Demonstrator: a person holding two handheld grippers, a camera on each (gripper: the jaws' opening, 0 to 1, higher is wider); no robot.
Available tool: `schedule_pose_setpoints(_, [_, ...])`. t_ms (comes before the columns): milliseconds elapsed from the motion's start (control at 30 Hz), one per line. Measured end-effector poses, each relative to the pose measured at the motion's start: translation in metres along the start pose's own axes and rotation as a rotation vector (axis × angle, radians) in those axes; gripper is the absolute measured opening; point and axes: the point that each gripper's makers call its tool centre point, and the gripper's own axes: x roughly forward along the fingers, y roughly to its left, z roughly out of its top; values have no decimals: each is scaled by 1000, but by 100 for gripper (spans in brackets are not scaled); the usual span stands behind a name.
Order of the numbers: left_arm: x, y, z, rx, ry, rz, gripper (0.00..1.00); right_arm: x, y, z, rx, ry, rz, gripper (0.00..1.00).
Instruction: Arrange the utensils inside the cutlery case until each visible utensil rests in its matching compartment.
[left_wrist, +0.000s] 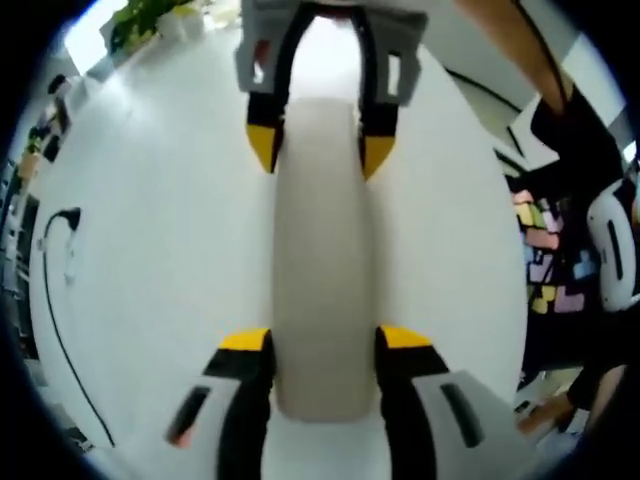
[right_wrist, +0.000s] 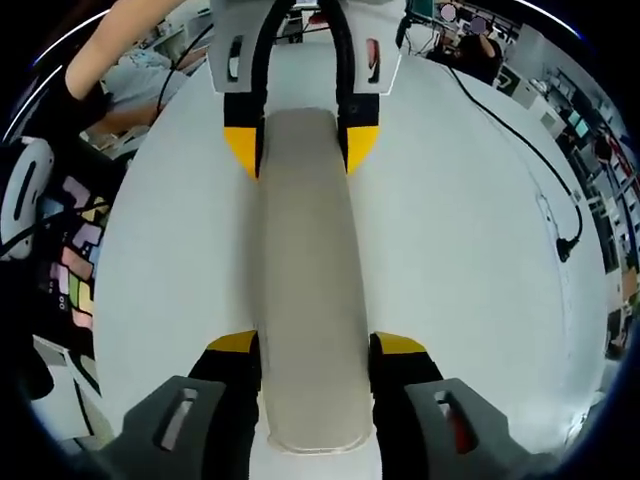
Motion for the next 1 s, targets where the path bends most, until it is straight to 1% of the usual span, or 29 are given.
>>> schedule_pose_setpoints(167, [7, -2, -2, 0, 7, -11, 43, 1, 2, -1, 4, 13, 8, 44])
schedule_pose_setpoints(333, [7, -1, -1, -4, 2, -13, 43, 1, 2, -2, 17, 14, 11, 44])
schedule_pose_setpoints(633, [8, -1, -3, 14, 47, 7, 43, 1, 2, -2, 16, 25, 11, 44])
schedule_pose_setpoints(833, [9, -1, -2, -9, 38, 24, 43, 1, 2, -2, 17, 10, 9, 45])
schedule_pose_setpoints(1000, [10, -1, -3, 40, 60, 47, 44, 1, 0, -3, 41, -3, -5, 47])
